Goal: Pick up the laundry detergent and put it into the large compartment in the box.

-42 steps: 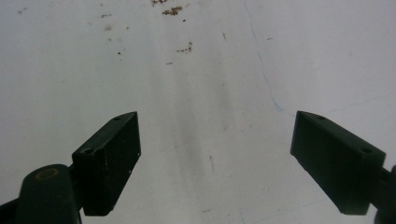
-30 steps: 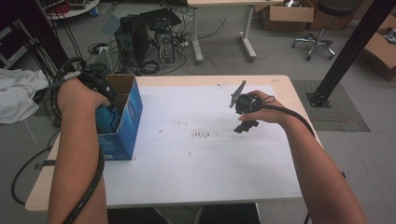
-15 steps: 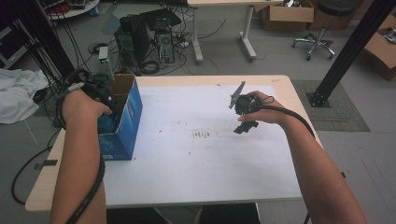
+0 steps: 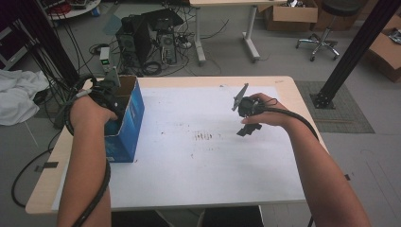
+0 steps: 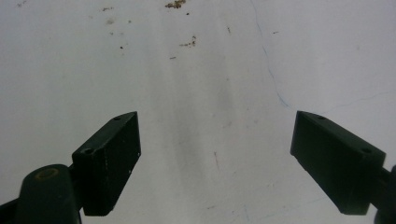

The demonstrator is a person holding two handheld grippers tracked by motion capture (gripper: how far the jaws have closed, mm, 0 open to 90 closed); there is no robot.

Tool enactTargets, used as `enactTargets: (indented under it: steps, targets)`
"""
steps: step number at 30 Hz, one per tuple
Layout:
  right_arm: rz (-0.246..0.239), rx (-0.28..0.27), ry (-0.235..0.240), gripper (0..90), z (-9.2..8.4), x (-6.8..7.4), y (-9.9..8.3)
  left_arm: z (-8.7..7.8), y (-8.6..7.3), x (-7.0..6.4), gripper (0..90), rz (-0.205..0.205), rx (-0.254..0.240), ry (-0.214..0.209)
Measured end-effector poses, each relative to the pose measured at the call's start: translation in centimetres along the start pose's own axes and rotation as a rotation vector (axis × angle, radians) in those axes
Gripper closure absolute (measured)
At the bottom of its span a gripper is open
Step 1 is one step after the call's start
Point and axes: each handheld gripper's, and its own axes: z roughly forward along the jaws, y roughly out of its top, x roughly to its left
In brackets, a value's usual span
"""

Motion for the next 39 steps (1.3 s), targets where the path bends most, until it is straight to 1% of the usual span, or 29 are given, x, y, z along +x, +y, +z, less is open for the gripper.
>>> enactTargets:
  steps: [4, 8, 14, 18, 24, 28, 31, 33, 35, 39]
  targets:
    - [0.002, 0.003, 0.001, 16.1, 0.1, 0.0, -0.1, 0.2, -0.1, 0.2, 37.7, -0.011, -0.011, -0.011]
    - [0.001, 0.004, 0.003, 16.1, 0.2, 0.0, 0.0, 0.2, -0.1, 0.1, 37.7, -0.01, 0.002, -0.008]
    - [0.001, 0.005, 0.003, 16.1, 0.2, 0.0, 0.1, 0.2, -0.1, 0.2, 37.5, -0.012, 0.002, -0.009]
    - [0.005, 0.006, 0.004, 16.1, 0.2, 0.0, 0.0, 0.2, -0.2, 0.2, 37.3, -0.015, -0.006, -0.012]
    - [0.004, 0.006, 0.001, 16.1, 0.1, 0.0, -0.1, 0.1, -0.2, 0.2, 37.0, -0.02, 0.001, -0.016]
    - [0.003, 0.006, 0.0, 16.1, 0.1, 0.0, -0.1, -0.3, -0.3, 0.1, 33.5, -0.029, 0.007, -0.026]
    - [0.001, 0.007, 0.0, 16.1, 0.1, 0.0, -0.1, -0.7, -0.3, 0.0, 32.0, -0.018, 0.004, -0.015]
    - [0.003, 0.004, -0.003, 16.1, 0.2, 0.1, 0.0, -0.9, -0.3, -0.1, 31.9, -0.017, -0.005, -0.01]
    - [0.0, 0.006, -0.002, 16.1, 0.2, 0.1, 0.0, -0.9, -0.3, -0.1, 31.8, -0.016, -0.002, -0.006]
    - [-0.002, 0.005, -0.001, 16.1, 0.2, 0.2, 0.1, -1.1, -0.3, -0.2, 31.4, -0.02, -0.009, -0.007]
